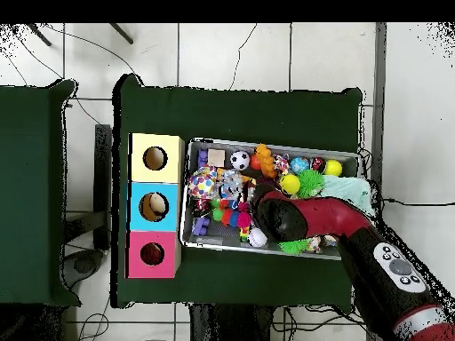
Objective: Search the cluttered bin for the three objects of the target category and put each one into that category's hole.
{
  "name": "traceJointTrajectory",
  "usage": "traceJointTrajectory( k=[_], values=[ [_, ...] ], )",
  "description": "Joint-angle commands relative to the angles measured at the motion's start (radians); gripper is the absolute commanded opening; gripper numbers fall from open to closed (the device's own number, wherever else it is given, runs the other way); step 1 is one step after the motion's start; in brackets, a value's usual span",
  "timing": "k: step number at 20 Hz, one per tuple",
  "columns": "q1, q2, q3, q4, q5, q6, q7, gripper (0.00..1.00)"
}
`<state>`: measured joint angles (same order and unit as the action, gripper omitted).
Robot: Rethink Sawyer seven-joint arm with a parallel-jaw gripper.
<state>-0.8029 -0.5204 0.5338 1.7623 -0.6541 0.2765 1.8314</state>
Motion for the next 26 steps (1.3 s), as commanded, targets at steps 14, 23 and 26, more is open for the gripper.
traceJointTrajectory(
  k=[14, 23, 26],
  values=[
    [0.031, -0.379, -0.008, 0.406, 0.23, -0.023, 0.165, 0.0],
    [0.138, -0.379, -0.098, 0.525, 0.293, -0.198, 0.285, 0.0],
    [0.22, -0.36, -0.16, 0.56, 0.333, -0.298, 0.341, 0.0]
  ],
)
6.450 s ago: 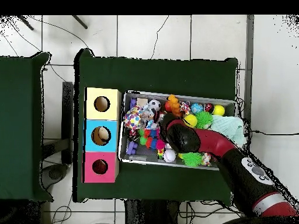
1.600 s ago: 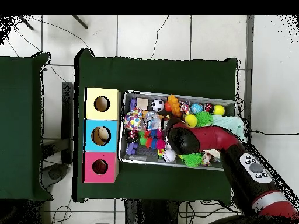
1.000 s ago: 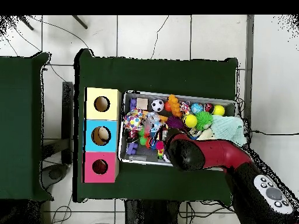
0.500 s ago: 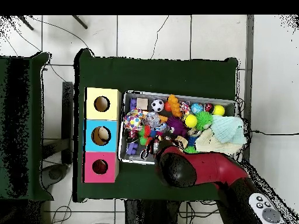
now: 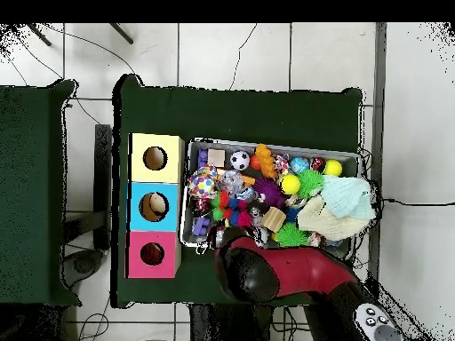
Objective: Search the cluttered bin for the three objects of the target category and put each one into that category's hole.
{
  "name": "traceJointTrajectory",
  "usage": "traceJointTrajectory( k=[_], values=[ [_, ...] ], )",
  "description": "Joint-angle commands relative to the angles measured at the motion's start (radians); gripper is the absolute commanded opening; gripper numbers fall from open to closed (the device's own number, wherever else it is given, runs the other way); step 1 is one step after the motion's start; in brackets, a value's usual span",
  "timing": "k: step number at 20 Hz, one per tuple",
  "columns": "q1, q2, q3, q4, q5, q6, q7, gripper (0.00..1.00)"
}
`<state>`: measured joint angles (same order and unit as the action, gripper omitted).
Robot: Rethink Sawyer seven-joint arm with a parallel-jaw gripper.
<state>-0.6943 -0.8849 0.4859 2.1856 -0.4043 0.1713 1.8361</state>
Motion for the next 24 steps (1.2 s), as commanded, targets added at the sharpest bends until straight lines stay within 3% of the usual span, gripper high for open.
traceJointTrajectory(
  k=[1, 9, 15, 24],
  values=[
    [0.146, 0.007, -0.136, 0.148, 0.101, -0.229, 0.351, 0.0],
    [0.389, 0.022, -0.229, 0.234, 0.326, -0.377, 0.44, 0.0],
    [0.509, 0.046, -0.252, 0.245, 0.427, -0.468, 0.487, 0.0],
    [0.559, 0.238, -0.309, 0.165, 0.403, -0.547, 0.459, 0.0]
  ],
)
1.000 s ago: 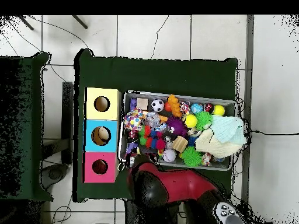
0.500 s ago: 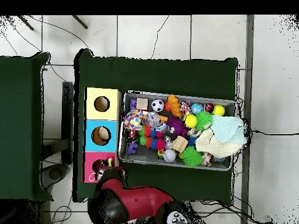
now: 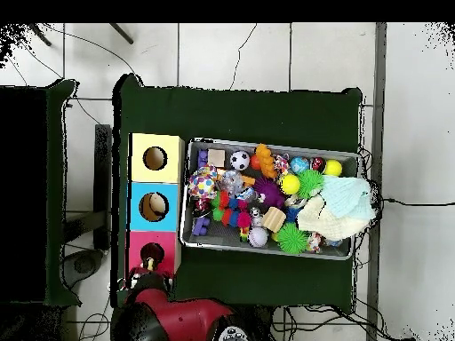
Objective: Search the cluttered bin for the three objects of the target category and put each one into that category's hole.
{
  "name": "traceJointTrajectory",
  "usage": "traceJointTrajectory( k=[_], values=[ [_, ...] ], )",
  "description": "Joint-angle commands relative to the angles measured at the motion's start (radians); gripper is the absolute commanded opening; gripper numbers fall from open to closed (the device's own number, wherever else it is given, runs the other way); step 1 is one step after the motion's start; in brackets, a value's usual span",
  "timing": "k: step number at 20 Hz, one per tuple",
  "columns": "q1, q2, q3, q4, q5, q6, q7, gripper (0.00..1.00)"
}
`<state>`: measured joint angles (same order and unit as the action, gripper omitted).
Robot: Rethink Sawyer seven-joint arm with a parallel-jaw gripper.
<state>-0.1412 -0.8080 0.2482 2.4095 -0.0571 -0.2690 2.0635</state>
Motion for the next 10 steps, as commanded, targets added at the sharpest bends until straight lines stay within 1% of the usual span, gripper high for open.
traceJointTrajectory(
  k=[1, 4, 7, 10],
  values=[
    [0.01, 0.189, -0.075, -0.069, 0.054, -0.119, 0.231, 0.0],
    [0.042, 0.271, -0.104, -0.101, 0.06, -0.206, 0.231, 0.0],
    [0.07, 0.316, -0.12, -0.123, 0.087, -0.254, 0.224, 0.0],
    [0.076, 0.347, -0.119, -0.142, 0.101, -0.278, 0.211, 0.0]
  ],
)
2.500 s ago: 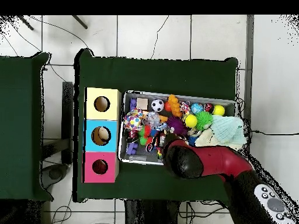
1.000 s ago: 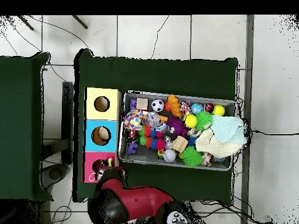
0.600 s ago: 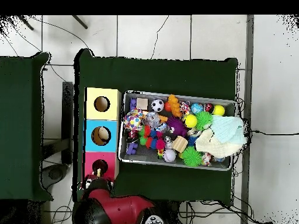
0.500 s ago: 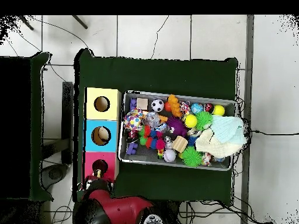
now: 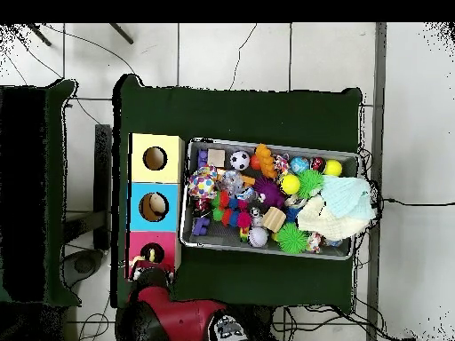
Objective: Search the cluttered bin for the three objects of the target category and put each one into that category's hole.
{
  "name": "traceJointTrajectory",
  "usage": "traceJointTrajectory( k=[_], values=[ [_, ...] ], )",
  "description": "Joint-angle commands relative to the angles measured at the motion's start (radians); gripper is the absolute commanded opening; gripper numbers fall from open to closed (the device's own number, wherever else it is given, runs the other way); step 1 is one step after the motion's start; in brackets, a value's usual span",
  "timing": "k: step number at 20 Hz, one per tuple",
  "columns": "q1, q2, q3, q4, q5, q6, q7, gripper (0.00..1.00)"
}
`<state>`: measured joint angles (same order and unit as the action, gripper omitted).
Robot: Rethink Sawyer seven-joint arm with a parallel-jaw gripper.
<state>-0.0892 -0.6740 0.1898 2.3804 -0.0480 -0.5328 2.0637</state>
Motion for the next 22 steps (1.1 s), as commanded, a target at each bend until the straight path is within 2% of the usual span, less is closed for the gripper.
traceJointTrajectory(
  k=[1, 8, 18, 20, 22],
  values=[
    [0.024, 0.214, -0.06, -0.114, 0.097, -0.019, 0.207, 0.0],
    [0.03, 0.21, -0.061, -0.111, 0.12, -0.037, 0.189, 0.0],
    [-0.002, 0.18, -0.055, -0.103, 0.085, -0.022, 0.176, 0.0],
    [-0.028, 0.223, -0.046, -0.129, 0.045, -0.047, 0.174, 0.0],
    [-0.02, 0.244, -0.061, -0.141, 0.045, -0.078, 0.172, 0.0]
  ],
)
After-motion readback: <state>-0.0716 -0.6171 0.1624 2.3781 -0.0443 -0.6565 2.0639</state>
